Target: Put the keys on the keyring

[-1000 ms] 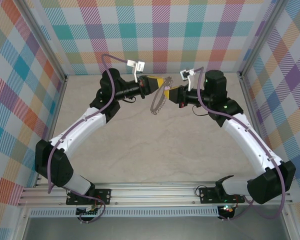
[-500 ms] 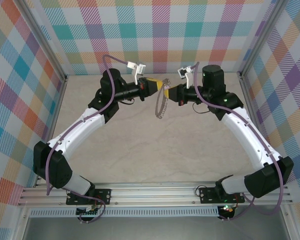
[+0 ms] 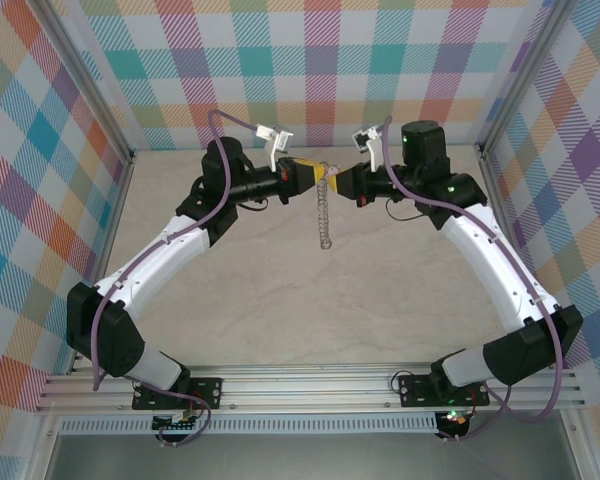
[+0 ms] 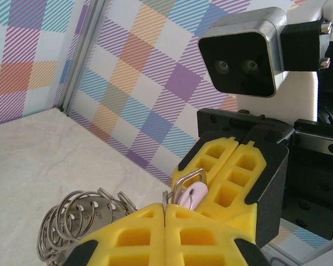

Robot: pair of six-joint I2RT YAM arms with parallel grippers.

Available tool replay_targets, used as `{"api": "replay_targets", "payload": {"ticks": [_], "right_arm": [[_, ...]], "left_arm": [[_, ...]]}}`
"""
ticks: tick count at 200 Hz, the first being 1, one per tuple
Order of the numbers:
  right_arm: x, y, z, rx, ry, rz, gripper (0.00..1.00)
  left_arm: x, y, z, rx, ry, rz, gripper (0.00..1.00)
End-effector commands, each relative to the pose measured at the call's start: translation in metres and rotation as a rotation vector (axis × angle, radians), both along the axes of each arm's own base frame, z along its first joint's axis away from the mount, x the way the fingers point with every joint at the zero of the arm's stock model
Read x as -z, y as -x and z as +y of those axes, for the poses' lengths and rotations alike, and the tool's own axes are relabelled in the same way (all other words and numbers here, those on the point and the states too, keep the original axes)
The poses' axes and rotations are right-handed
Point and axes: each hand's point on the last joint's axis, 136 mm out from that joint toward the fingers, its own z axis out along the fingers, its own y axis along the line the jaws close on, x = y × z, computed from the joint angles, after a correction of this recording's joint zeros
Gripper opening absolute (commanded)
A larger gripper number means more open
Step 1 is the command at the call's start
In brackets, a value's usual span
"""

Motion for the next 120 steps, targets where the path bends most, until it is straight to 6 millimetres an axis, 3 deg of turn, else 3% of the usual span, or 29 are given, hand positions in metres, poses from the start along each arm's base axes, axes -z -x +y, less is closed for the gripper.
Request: {"api": "replay_targets", "payload": {"ticks": [1, 120], "right_arm": [[-0.011, 0.001, 0.000, -0.016, 0.027, -0.057, 0.00], [-0.010, -0.010, -0.015, 0.005, 0.138, -0.104, 0.00]], "left_arm": [[-0.036, 0.012, 0.004, 0.020, 0.036, -0.105, 0.00], [-0.034, 0.017, 0.004, 0.035, 0.014, -0.111, 0.00]]}}
